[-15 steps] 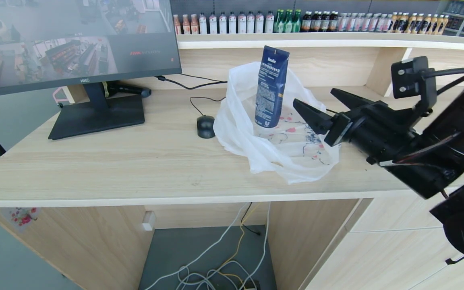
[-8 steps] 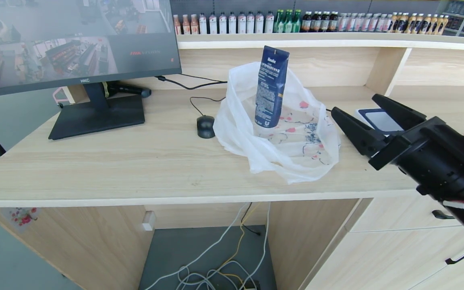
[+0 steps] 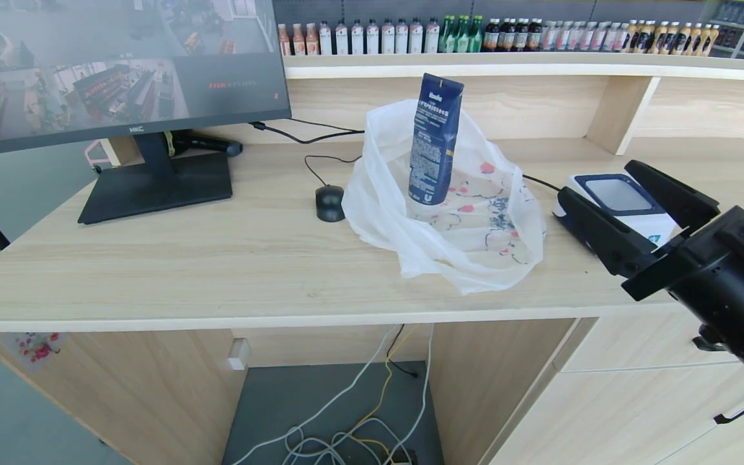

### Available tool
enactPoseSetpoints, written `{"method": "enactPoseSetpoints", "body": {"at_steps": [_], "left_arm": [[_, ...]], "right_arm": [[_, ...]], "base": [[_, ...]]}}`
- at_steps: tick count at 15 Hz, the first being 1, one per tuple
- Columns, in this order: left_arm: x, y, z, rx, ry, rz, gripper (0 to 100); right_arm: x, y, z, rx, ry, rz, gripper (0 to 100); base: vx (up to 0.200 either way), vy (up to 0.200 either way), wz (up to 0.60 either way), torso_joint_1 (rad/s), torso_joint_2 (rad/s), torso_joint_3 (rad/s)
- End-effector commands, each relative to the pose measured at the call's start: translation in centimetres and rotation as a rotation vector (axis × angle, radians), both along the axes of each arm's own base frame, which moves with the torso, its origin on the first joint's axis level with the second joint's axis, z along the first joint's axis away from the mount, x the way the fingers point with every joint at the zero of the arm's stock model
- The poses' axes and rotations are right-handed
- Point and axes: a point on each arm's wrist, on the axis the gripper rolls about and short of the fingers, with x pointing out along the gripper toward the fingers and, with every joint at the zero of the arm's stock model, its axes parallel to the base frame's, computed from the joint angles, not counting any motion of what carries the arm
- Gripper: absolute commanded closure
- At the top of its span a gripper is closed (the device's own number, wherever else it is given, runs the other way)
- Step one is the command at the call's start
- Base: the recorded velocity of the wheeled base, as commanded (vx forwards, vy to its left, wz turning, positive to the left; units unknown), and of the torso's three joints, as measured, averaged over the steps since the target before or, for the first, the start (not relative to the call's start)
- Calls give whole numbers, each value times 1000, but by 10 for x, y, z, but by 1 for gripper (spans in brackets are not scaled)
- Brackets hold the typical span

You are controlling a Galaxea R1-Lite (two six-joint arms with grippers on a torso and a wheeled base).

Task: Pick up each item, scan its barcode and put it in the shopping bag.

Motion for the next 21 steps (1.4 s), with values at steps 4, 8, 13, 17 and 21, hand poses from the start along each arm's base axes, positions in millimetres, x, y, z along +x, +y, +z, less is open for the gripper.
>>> {"method": "enactPoseSetpoints", "body": {"at_steps": [4, 8, 13, 17, 21], "left_arm": [[0, 0, 0, -1, 0, 1, 0], [0, 0, 0, -1, 0, 1, 0], [0, 0, 0, -3, 0, 1, 0], [0, 0, 0, -3, 0, 1, 0], [0, 0, 0, -3, 1, 1, 0]], "right_arm": [[-17, -9, -16, -27, 53, -1, 0], [-20, -13, -19, -32, 61, -9, 0], [-8, -6, -22, -44, 82, -10, 0], [-4, -4, -24, -51, 90, -12, 0], [-2, -4, -28, -60, 105, -13, 0]], "base": [[0, 0, 0, 0, 0, 0], [0, 0, 0, 0, 0, 0], [0, -160, 0, -2, 0, 1], [0, -200, 0, 2, 4, 1], [0, -200, 0, 0, 4, 1]]}}
